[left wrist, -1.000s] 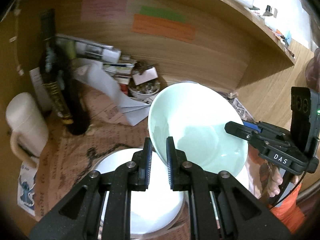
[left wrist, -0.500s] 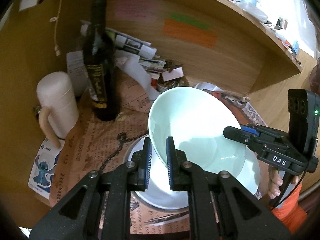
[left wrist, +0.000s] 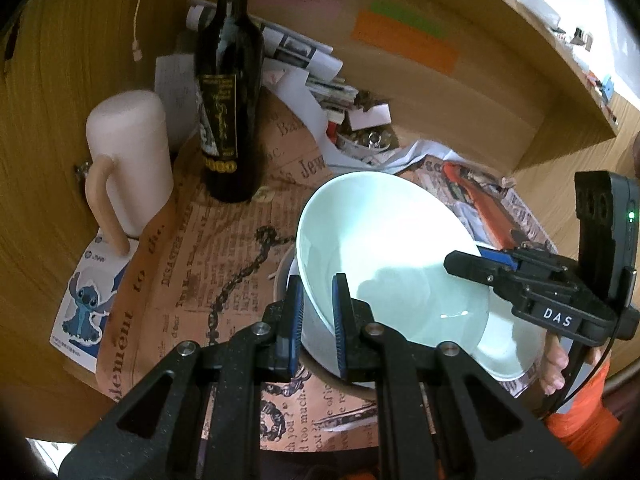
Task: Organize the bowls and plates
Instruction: 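Carry the mint-green bowl with the right tool and lower it into the white bowl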
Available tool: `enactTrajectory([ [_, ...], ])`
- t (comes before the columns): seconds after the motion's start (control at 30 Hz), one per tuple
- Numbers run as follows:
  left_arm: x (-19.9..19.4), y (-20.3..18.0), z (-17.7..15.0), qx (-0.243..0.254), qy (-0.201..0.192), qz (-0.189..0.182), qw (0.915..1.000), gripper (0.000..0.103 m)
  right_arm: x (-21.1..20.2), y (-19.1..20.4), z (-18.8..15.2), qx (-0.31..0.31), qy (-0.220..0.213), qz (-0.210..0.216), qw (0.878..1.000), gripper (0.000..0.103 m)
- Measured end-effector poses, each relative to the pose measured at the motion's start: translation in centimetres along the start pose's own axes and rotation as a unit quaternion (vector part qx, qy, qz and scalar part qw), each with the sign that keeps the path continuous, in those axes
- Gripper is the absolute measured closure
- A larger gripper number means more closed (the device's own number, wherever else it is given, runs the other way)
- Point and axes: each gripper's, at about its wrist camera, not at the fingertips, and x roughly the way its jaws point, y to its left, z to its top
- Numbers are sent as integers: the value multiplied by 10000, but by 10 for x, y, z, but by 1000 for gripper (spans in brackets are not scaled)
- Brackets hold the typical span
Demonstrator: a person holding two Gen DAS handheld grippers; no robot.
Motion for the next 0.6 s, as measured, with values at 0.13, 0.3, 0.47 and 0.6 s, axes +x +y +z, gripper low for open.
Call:
enactTrajectory([
  [0.13,5,2,-3,-24,90,11,10000,91,4,1,-2,-3,68,-49,10000,81],
  [0.3,12,6,-7,-76,190,-4,9998,91,7,2,-5,-56,138,-68,9999,81],
  [0.47,19,11,-9,-199,345,-105,9992,91,8,2,-7,-98,184,-106,9997,81],
  [0.6,18,12,-10,-216,313,-104,9992,90,9,3,-7,-163,187,-124,9996,80],
])
